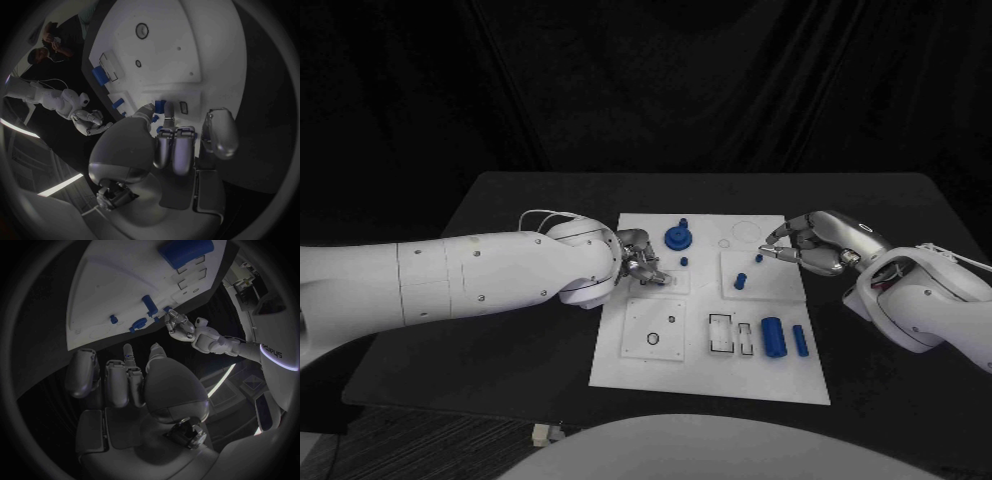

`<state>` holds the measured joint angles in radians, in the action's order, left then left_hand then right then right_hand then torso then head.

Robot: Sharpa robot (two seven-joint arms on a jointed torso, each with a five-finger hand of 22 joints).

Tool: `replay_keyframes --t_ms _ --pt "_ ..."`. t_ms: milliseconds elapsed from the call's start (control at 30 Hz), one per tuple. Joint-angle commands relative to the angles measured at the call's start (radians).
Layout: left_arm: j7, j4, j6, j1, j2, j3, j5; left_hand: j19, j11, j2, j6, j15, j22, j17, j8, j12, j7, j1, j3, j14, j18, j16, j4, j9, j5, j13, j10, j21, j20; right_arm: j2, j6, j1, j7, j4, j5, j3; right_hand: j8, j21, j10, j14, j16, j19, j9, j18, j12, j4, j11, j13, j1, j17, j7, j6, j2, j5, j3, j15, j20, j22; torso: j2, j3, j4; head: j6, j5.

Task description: Assemble the parts on the task board

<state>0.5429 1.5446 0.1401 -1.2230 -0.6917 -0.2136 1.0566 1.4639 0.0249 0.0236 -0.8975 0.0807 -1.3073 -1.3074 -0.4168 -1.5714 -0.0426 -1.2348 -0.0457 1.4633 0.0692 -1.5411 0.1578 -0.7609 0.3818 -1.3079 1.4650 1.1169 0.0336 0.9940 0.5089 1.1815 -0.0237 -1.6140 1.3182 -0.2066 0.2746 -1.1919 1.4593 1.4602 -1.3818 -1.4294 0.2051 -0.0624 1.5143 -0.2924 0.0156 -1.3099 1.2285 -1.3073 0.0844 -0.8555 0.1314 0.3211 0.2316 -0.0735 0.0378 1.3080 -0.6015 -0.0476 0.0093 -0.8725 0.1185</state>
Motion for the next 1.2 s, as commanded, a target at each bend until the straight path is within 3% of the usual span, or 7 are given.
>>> replay_keyframes --t_ms 33,167,233,433,633,967,1200 --pt "-0.002 -0.003 -0.013 0.003 0.005 0.001 -0.009 0.009 0.011 -0.002 -0.006 0.009 -0.162 -0.247 -0.012 0.001 0.005 -0.025 -0.034 0.101 0.007 -0.003 -0.018 -0.012 0.026 -0.263 0.106 0.002 -0.010 0.001 0.000 -0.003 -0.009 -0.002 0.002 0.001 0.002 0.005 0.065 0.047 0.001 -0.003 -0.001 -0.015 -0.007 0.002 -0.003 -0.171 -0.001 -0.004 0.000 -0.006 0.004 0.000 0.007 -0.001 0.000 0.160 0.000 0.0000 -0.0002 0.000 0.001" --pt "-0.007 -0.005 -0.013 0.004 0.008 0.001 -0.009 0.010 0.015 -0.008 -0.003 0.012 -0.163 -0.247 -0.016 0.001 0.008 -0.051 -0.069 0.101 0.006 -0.002 -0.043 -0.018 0.038 -0.263 0.106 0.002 -0.013 0.001 0.000 -0.003 -0.008 -0.002 0.002 0.001 0.002 0.005 0.065 0.047 0.001 -0.003 -0.001 -0.015 -0.007 0.002 -0.003 -0.171 -0.001 -0.004 0.000 -0.006 0.004 0.000 0.007 -0.001 0.000 0.160 0.000 -0.0001 -0.0007 0.000 0.002" --pt "-0.009 -0.007 -0.013 0.005 0.010 0.001 -0.009 0.010 0.015 -0.015 -0.001 0.012 -0.163 -0.247 -0.016 0.001 0.008 -0.058 -0.095 0.101 0.006 -0.002 -0.056 -0.020 0.024 -0.263 0.106 0.001 -0.014 0.001 0.000 -0.003 -0.008 -0.002 0.002 0.001 0.002 0.005 0.065 0.047 0.001 -0.003 -0.001 -0.015 -0.007 0.002 -0.003 -0.171 -0.001 -0.004 0.000 -0.006 0.004 0.000 0.007 -0.001 0.000 0.160 0.000 -0.0002 -0.0002 0.000 0.002" --pt "-0.013 -0.010 -0.014 0.007 0.014 0.001 -0.009 0.011 0.015 -0.017 -0.002 0.012 -0.163 -0.247 -0.015 0.001 0.007 -0.055 -0.108 0.101 0.006 -0.003 -0.059 -0.020 0.017 -0.263 0.106 0.001 -0.014 0.000 0.000 -0.003 -0.008 -0.002 0.002 0.001 0.003 0.006 0.065 0.047 0.001 -0.002 -0.001 -0.015 -0.006 0.002 -0.003 -0.172 0.000 -0.003 0.000 -0.007 0.004 0.001 0.007 -0.001 0.000 0.160 0.000 0.0001 -0.0003 0.000 0.004" --pt "-0.015 -0.012 -0.011 0.007 0.014 0.001 -0.009 0.011 0.015 -0.037 -0.014 0.012 -0.163 -0.245 0.003 0.001 0.006 -0.049 -0.195 0.101 0.006 0.000 -0.090 -0.008 0.069 -0.263 0.106 -0.003 -0.016 0.000 -0.001 -0.003 -0.008 -0.002 0.002 0.001 0.003 0.006 0.065 0.047 0.001 -0.002 -0.001 -0.015 -0.006 0.002 -0.003 -0.172 0.000 -0.003 0.000 -0.007 0.004 0.001 0.007 -0.001 0.000 0.160 0.000 0.0001 0.0000 0.000 0.003" --pt "-0.008 -0.009 0.001 0.008 0.012 0.001 -0.009 0.015 0.008 -0.073 -0.010 0.007 -0.165 -0.248 -0.017 0.001 -0.008 -0.011 -0.371 0.102 0.005 -0.004 -0.180 -0.046 0.107 -0.263 0.106 0.004 -0.014 0.002 -0.001 -0.003 -0.008 -0.004 0.002 0.001 0.003 0.006 0.065 0.047 0.001 -0.002 -0.001 -0.015 -0.006 0.002 -0.003 -0.172 0.000 -0.003 0.000 -0.007 0.004 0.001 0.007 -0.001 0.000 0.160 0.000 0.0000 0.0000 0.000 0.003" --pt "-0.004 -0.003 0.017 0.007 0.011 0.001 -0.009 0.018 0.004 -0.084 -0.012 0.006 -0.166 -0.249 -0.034 0.001 -0.014 0.025 -0.459 0.103 0.004 -0.007 -0.227 -0.071 0.113 -0.263 0.106 0.010 -0.011 0.005 0.001 -0.003 -0.008 -0.006 0.002 0.001 0.003 0.006 0.065 0.047 0.001 -0.002 -0.001 -0.015 -0.006 0.002 -0.003 -0.172 0.000 -0.003 0.000 -0.007 0.004 0.001 0.007 -0.001 0.000 0.160 0.000 0.0001 -0.0001 0.000 0.002"
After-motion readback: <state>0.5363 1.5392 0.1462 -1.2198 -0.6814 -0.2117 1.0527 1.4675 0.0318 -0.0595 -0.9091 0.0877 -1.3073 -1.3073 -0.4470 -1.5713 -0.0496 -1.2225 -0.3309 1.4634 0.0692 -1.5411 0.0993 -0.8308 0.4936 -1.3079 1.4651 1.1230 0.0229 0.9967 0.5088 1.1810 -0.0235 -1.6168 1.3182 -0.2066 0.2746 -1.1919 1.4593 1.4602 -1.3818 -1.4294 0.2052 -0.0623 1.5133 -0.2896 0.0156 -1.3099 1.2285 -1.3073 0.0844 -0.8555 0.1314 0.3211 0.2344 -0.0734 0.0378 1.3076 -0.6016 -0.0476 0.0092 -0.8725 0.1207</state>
